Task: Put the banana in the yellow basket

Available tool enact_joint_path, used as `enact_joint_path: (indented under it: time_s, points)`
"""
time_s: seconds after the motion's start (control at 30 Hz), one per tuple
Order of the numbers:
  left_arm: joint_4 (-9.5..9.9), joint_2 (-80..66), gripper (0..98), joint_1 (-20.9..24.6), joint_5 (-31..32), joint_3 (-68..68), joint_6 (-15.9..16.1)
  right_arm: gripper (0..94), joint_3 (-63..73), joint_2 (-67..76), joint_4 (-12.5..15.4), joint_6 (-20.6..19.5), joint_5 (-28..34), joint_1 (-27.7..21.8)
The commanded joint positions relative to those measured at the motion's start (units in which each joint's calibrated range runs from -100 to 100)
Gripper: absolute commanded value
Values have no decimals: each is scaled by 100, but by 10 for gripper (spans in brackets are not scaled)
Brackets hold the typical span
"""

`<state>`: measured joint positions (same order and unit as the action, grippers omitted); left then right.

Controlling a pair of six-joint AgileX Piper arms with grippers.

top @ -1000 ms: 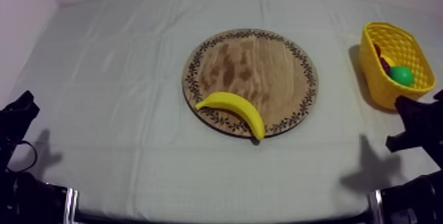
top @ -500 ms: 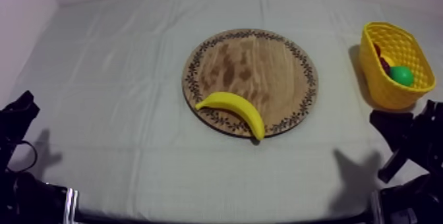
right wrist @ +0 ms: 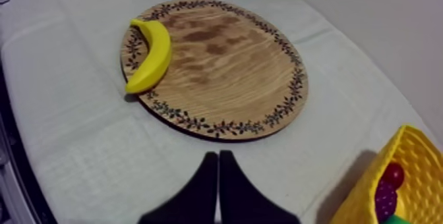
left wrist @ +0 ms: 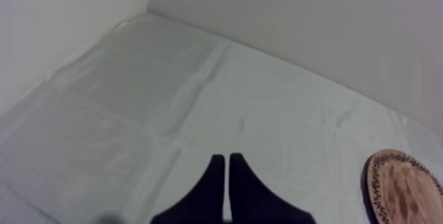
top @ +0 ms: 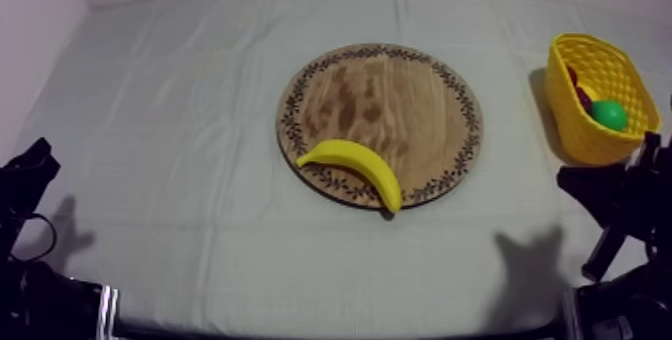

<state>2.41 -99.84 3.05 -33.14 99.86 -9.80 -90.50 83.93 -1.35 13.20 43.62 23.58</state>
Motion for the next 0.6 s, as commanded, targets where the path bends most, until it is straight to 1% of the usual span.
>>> enact_joint_path:
  time_s: [0.0, 0.1, 0.2, 0.47, 0.57]
  points:
    - [1, 2, 1, 2, 0, 3, 1, 5, 820, -761, -7, 33, 284, 35]
    - [1, 2, 1, 2, 0, 3, 1, 5, 1678, -1423, 13, 120, 757, 84]
    - [1, 2, 1, 2, 0, 3, 1, 5, 2577, -2032, 48, 232, 1355, 128]
    - [1, 2, 1, 2, 0, 3, 1, 6, 4923, -3667, 48, 318, 3335, 359]
    - [1, 2, 1, 2, 0, 3, 1, 6, 5641, -4257, -3, 318, 3991, 490]
